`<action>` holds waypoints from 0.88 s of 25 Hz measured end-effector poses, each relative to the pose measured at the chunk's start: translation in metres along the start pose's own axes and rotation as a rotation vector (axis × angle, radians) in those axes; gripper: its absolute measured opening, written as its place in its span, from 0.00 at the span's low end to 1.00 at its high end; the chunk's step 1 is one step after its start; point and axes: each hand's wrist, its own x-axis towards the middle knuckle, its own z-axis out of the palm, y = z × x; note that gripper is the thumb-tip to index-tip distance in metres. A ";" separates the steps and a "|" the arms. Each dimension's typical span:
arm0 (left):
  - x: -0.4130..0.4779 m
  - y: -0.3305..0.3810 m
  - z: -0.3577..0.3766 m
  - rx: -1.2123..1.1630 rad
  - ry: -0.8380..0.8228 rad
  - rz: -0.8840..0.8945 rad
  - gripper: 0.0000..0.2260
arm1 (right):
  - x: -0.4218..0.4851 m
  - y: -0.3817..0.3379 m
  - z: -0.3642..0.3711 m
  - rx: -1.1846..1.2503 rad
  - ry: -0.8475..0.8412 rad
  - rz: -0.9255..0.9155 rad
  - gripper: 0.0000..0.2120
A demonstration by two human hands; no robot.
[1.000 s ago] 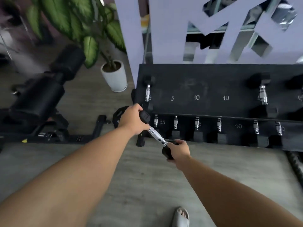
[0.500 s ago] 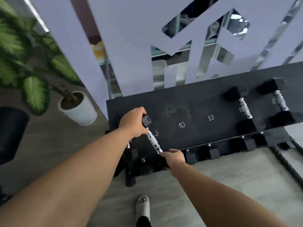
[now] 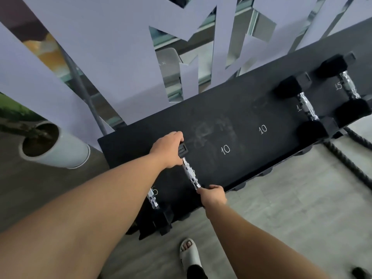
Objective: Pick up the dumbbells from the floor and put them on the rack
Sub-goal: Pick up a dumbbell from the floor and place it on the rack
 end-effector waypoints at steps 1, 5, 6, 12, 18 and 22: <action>0.006 -0.002 0.005 0.000 -0.013 0.008 0.27 | 0.005 0.000 0.002 -0.001 0.024 0.020 0.26; 0.024 -0.005 0.015 0.022 -0.029 0.052 0.26 | 0.016 -0.004 0.010 0.013 0.087 0.095 0.23; 0.027 -0.006 0.018 0.025 -0.029 0.058 0.26 | 0.017 -0.004 0.013 0.010 0.101 0.100 0.22; 0.033 -0.015 0.038 0.028 -0.006 0.064 0.23 | 0.018 0.001 0.029 -0.068 0.128 0.046 0.17; 0.022 -0.016 0.036 0.090 -0.003 0.065 0.22 | 0.005 0.007 0.013 -0.248 0.090 -0.150 0.17; -0.001 -0.028 0.009 0.125 0.030 0.018 0.23 | -0.011 0.003 -0.002 -0.265 0.051 -0.294 0.16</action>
